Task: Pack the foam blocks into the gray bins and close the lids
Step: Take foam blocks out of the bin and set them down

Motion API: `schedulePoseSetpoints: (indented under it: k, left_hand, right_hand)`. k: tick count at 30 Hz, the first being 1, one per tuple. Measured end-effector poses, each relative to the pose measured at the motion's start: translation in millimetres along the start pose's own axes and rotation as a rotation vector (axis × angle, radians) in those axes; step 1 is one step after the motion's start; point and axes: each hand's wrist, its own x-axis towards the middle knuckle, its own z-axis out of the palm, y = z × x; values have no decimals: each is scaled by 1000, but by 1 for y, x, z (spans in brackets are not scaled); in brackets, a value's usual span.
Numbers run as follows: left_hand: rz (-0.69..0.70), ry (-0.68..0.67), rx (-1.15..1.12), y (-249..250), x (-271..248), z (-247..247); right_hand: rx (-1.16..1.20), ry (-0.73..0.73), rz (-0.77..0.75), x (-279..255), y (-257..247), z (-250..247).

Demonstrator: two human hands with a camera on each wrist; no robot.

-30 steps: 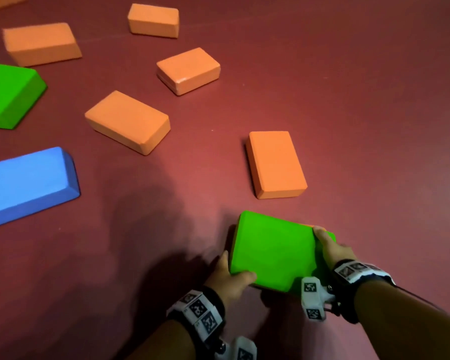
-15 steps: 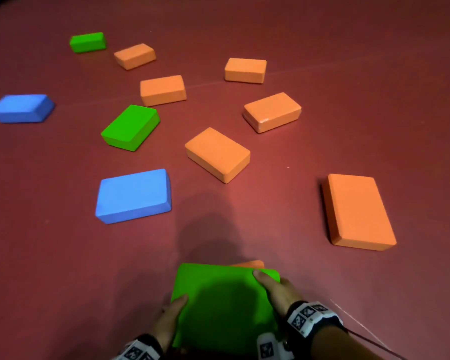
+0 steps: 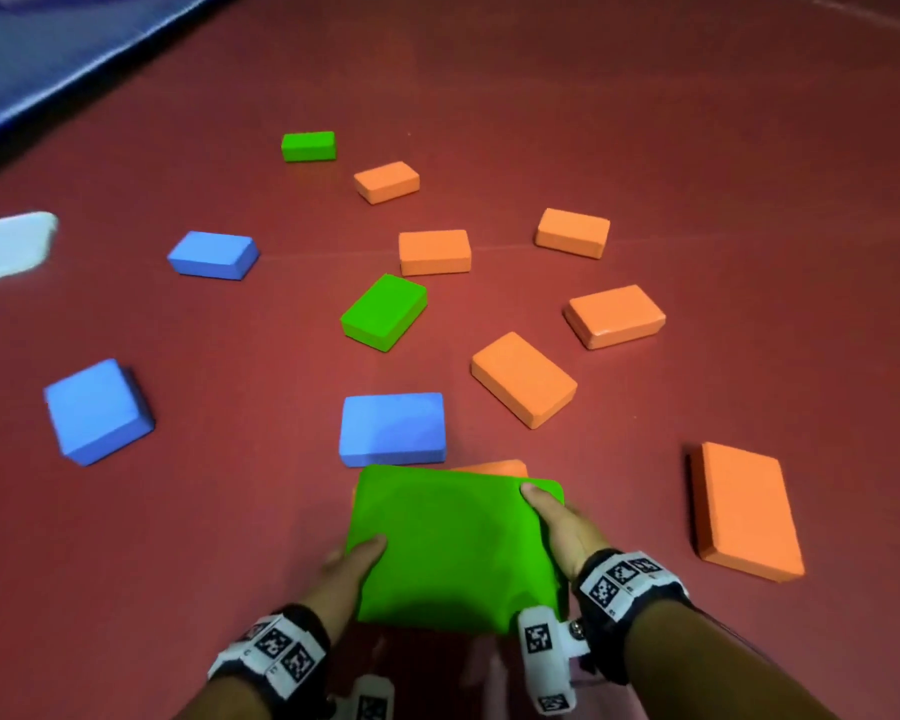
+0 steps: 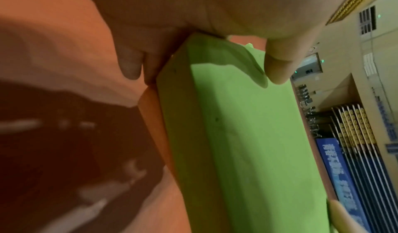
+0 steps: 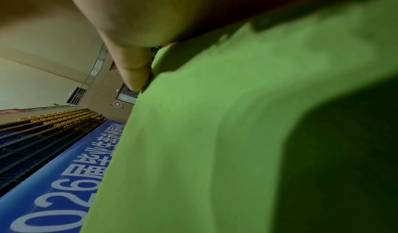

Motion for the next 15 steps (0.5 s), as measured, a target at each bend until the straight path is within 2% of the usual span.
schedulePoseSetpoints:
  k: [3,10,13,15]
  left_hand:
    - [-16,-58,-21,50,-54,-3]
    - [-47,5,1,175,-157,-11]
    - [-58,14,-42,235,-223,-5]
    - [-77,38,-56,267,-269,-2]
  right_hand:
    - [-27,0,0,-52,-33,-6]
    - [-38,5,7,-204,-164,-40]
    - [38,-6,27,-256,-192,-49]
    - [48,-10,59,-265,-176,-49]
